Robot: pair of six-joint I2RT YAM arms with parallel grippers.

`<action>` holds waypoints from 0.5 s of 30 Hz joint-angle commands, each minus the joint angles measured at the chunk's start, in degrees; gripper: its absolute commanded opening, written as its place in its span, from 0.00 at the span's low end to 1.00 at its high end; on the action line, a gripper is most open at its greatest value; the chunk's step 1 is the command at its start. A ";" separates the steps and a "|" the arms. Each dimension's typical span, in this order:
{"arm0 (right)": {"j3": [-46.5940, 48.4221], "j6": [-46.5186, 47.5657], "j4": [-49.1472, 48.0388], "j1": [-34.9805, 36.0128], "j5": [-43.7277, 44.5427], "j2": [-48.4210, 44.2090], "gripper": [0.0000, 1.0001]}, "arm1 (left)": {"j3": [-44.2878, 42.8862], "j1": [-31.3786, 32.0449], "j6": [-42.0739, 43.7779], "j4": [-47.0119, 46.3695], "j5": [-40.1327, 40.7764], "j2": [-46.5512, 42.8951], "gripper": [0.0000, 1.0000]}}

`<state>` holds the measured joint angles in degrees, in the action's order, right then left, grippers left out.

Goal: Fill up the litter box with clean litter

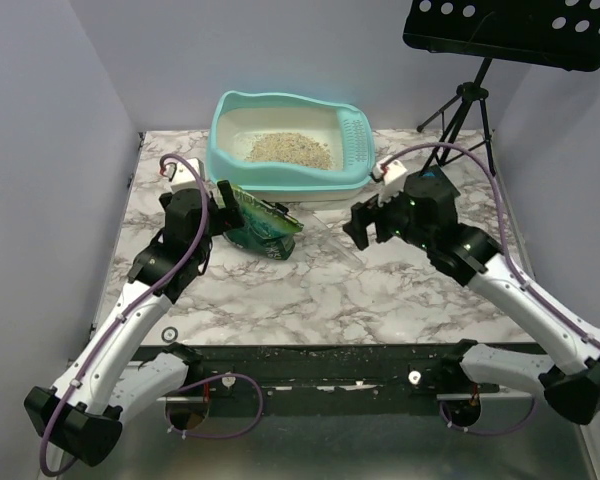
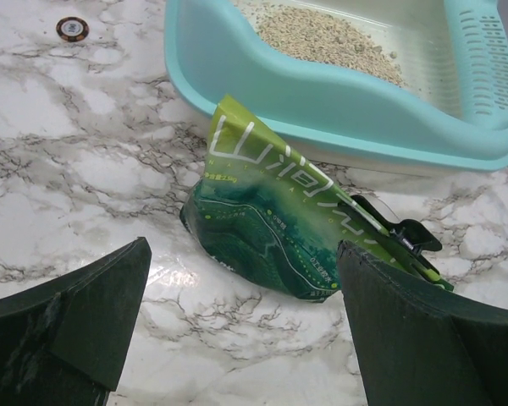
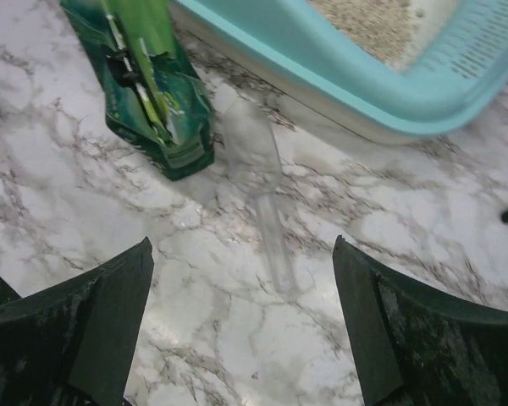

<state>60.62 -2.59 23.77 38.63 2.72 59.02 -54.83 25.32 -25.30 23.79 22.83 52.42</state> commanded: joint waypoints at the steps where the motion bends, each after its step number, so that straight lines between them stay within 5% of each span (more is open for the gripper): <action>1: 8.88 8.29 -3.38 1.00 -14.75 10.81 0.93 | 0.69 -1.15 -5.02 3.71 3.62 -0.13 0.99; 15: 28.05 18.67 -3.29 2.85 -21.17 34.04 0.89 | -0.36 -7.30 -13.63 8.72 10.12 1.10 0.99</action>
<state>84.33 12.80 20.38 40.95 -14.68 89.01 -54.61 19.18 -35.51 29.41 28.47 52.56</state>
